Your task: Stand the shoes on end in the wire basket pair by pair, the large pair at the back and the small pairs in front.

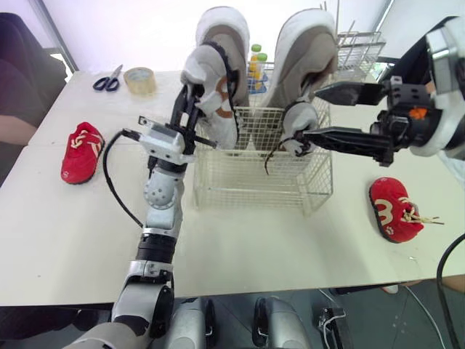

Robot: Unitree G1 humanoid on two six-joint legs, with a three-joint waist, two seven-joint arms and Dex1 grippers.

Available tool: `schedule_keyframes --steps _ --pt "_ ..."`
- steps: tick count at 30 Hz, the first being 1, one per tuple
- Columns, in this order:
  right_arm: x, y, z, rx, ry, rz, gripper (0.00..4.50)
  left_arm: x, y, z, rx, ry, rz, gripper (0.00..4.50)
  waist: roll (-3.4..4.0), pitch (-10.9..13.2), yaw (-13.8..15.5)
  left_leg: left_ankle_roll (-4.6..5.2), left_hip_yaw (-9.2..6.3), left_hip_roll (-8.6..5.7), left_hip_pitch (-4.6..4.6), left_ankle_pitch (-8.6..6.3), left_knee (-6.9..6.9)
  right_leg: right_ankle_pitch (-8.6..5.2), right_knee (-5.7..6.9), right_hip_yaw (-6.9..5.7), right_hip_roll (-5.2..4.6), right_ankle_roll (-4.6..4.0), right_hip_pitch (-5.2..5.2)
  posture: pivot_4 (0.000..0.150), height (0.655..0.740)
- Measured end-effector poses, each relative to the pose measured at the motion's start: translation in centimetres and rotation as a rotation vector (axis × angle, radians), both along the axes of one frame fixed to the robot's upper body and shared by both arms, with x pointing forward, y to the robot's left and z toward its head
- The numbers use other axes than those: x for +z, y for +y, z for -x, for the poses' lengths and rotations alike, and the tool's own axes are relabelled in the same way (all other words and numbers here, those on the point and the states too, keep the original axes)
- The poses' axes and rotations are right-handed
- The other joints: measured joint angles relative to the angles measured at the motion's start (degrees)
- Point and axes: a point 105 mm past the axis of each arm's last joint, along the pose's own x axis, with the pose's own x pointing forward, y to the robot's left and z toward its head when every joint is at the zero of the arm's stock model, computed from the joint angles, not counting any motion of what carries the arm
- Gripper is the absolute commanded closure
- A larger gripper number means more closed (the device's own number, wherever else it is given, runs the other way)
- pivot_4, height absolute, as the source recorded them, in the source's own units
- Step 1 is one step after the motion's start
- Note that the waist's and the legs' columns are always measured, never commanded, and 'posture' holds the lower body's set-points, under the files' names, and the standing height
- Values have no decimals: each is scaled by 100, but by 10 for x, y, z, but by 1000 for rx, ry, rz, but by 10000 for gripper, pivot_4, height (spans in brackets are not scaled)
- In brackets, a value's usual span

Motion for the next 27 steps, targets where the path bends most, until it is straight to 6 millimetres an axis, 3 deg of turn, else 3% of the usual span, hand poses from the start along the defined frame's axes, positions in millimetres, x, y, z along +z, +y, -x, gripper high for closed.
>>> schedule_keyframes --steps 6,11,23,27 --pt "-1 0 0 -1 9 -2 0 -18 -11 7 17 -24 -86 44653 6 -4 7 1 0 0 -1 -1 0 1 -1 -3 -15 0 -1 1500 7400" --pt "-1 1 0 2 17 -2 0 -37 -14 9 31 8 -162 44653 61 -37 133 11 2 -9 0 3 0 1 -4 -4 -30 -5 0 1500 7400" --pt "-1 3 1 -2 11 0 0 -55 -4 8 58 80 -111 44653 144 -120 131 26 10 -13 2 -3 -1 1 -11 -6 -40 -6 3 1500 7400" --pt "-1 3 1 -8 8 0 0 -63 -1 3 39 152 -89 30697 164 -150 135 26 9 -13 5 -3 0 -8 -11 -7 -39 -19 4 1500 7400"
